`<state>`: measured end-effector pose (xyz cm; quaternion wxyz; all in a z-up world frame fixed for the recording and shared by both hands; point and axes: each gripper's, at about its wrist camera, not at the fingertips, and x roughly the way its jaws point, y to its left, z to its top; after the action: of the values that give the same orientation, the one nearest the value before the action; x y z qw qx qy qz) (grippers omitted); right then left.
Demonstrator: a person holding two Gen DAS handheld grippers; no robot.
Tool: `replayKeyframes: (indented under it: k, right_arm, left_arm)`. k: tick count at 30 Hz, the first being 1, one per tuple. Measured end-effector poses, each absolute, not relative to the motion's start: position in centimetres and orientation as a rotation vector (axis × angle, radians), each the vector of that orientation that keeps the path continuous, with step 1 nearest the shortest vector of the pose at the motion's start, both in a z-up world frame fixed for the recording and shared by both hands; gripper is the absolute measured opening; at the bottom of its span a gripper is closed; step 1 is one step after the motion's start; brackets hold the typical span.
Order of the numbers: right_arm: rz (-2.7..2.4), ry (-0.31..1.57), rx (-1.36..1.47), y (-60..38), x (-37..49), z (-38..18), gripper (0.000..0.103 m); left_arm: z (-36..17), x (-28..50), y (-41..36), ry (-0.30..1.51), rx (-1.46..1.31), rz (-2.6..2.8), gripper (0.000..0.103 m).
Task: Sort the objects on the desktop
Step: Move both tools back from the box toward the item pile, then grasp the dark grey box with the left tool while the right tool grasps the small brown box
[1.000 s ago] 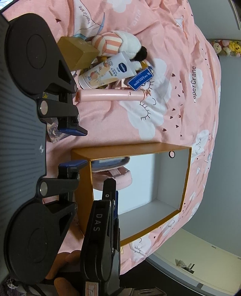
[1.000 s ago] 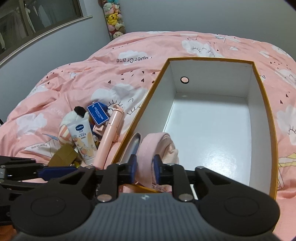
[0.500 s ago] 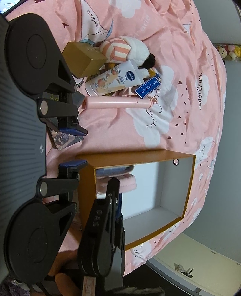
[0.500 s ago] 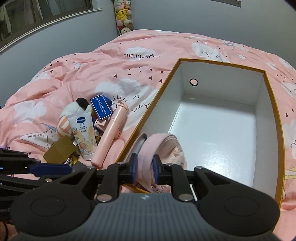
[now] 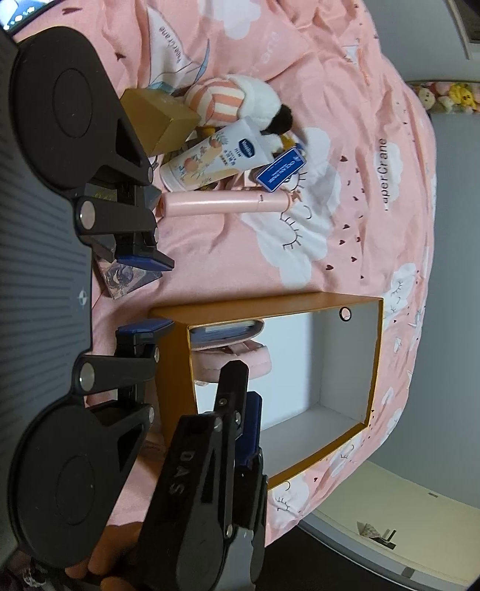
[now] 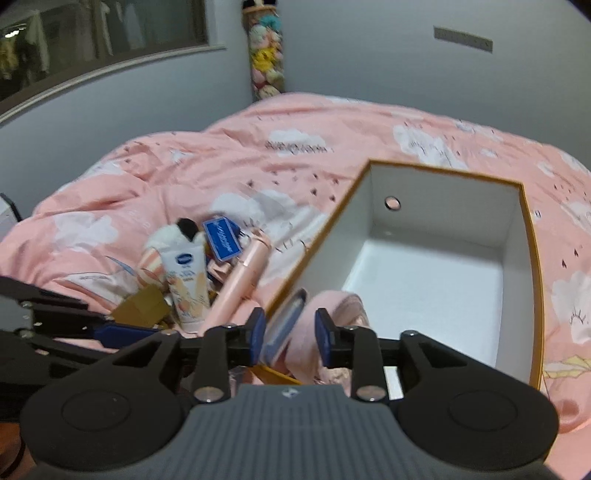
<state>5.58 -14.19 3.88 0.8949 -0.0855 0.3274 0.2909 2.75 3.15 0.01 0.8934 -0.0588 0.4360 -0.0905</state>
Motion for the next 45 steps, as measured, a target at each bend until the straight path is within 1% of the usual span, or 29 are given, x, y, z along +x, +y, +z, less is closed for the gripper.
replayKeyframes:
  k: [2,5,10,11,13,15,16,17,19,22,25,27,33,35,36,37,41,45]
  right_arm:
    - [0.631,0.650,-0.181,-14.3,4.9,4.2,0.043]
    - [0.668,0.634,-0.179,-14.5,3.9,4.4,0.049]
    - [0.704,0.632,-0.176,-14.7,2.9,4.4,0.052]
    - [0.713,0.626,-0.177,-14.8,2.6,4.3,0.054]
    - [0.715,0.614,-0.182,-14.8,2.1,4.2,0.060]
    - [0.721,0.592,-0.193,-14.7,1.6,4.0,0.061]
    - [0.727,0.576,-0.204,-14.7,1.2,3.8,0.064]
    - [0.734,0.560,-0.223,-14.5,0.9,3.6,0.069]
    - [0.765,0.564,-0.273,-13.9,0.5,3.3,0.070]
    - [0.797,0.619,-0.327,-12.6,0.3,2.4,0.070]
    - [0.818,0.697,-0.352,-11.4,0.6,1.2,0.070]
    - [0.826,0.777,-0.344,-10.9,1.2,0.1,0.067]
    - [0.818,0.980,-0.232,-10.4,3.9,-2.8,0.053]
    - [0.785,1.041,-0.178,-10.6,5.0,-3.6,0.047]
    - [0.766,1.064,-0.158,-10.7,5.4,-3.9,0.046]
    - [0.751,1.082,-0.139,-10.8,5.8,-4.3,0.042]
    - [0.707,1.132,-0.054,-11.3,6.9,-5.5,0.041]
    - [0.684,1.173,0.049,-12.0,7.9,-6.7,0.041]
  left_arm:
    - [0.3,2.5,3.1,0.898,-0.107,-0.183,0.032]
    - [0.6,1.9,2.9,0.891,-0.080,-0.184,0.033]
    - [0.5,1.0,3.0,0.898,-0.056,-0.197,0.042]
    - [0.4,0.9,3.2,0.905,-0.060,-0.197,0.047]
    - [0.2,0.5,3.7,0.919,-0.068,-0.192,0.048]
    - [0.0,0.2,4.2,0.929,-0.083,-0.183,0.048]
    - [-0.1,0.0,4.6,0.935,-0.095,-0.177,0.048]
    - [-0.1,-0.1,5.0,0.941,-0.109,-0.166,0.048]
    - [-0.1,-0.4,5.8,0.948,-0.121,-0.145,0.048]
    - [0.1,-0.7,7.0,0.957,-0.130,-0.123,0.048]
    - [-0.1,-0.7,8.2,0.996,-0.151,-0.099,0.048]
    - [-0.5,-0.6,8.9,1.023,-0.156,-0.077,0.048]
    - [-1.3,-0.8,9.5,1.028,-0.158,-0.084,0.048]
    - [-1.5,-0.7,8.6,1.025,-0.112,-0.108,0.048]
    - [-1.7,-0.6,7.9,1.027,-0.069,-0.112,0.049]
    - [-2.0,-0.4,7.3,1.030,-0.033,-0.113,0.049]
    - [-3.3,0.1,4.8,1.036,0.119,-0.120,0.049]
    - [-4.6,0.3,2.6,1.040,0.294,-0.135,0.052]
